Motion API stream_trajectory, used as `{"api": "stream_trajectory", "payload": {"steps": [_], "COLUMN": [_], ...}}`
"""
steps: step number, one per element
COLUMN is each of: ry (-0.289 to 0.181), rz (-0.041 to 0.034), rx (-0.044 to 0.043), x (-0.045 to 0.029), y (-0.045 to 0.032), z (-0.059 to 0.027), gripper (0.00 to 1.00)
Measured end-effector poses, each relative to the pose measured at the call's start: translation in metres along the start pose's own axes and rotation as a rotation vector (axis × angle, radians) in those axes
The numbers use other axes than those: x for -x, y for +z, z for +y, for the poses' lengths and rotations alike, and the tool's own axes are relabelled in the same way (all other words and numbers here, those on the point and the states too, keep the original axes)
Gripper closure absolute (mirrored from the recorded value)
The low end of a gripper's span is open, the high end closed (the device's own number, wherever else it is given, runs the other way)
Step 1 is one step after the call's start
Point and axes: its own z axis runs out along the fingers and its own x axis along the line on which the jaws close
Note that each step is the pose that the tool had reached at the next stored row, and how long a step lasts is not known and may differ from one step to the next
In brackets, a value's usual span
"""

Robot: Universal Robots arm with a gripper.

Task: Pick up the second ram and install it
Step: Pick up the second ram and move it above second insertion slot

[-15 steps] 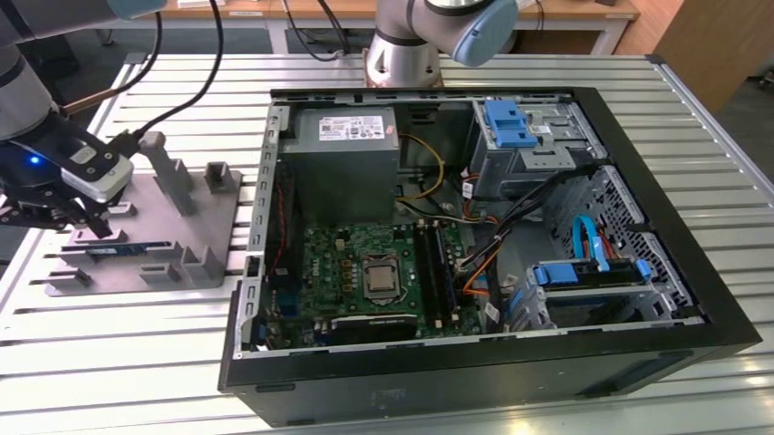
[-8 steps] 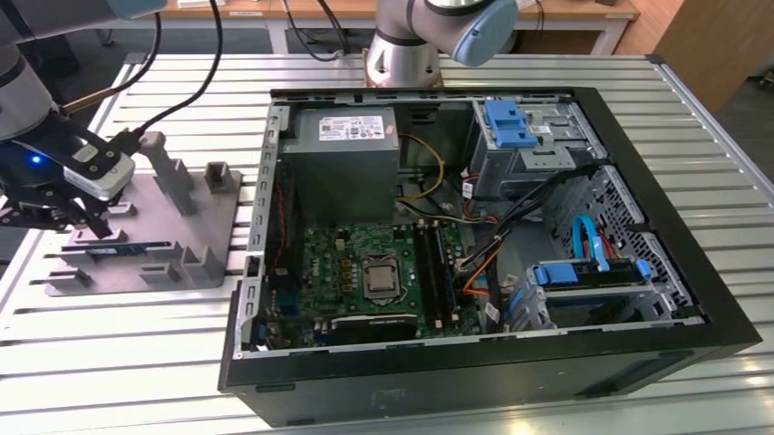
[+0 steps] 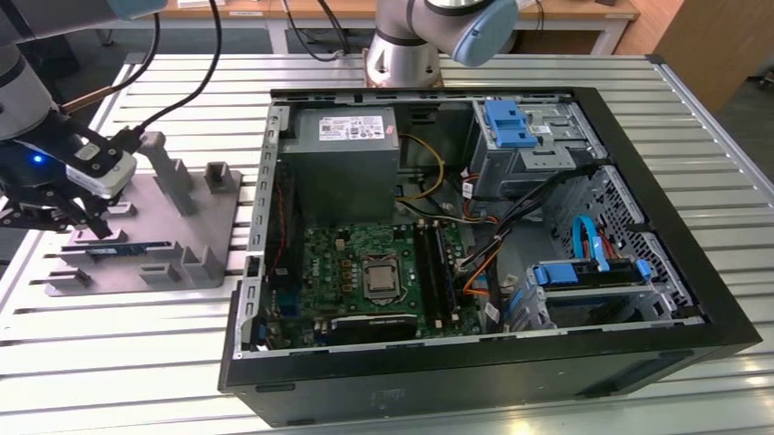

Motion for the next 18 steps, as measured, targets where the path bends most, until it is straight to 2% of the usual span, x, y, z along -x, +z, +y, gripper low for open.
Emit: {"api": "stream_trajectory", "payload": {"steps": [18], "ry": [-0.069], "rz": [0.0036], "rx": [-0.0025], "x": [0.0], "y": [0.0], "z": [0.0], "gripper": [0.9]}}
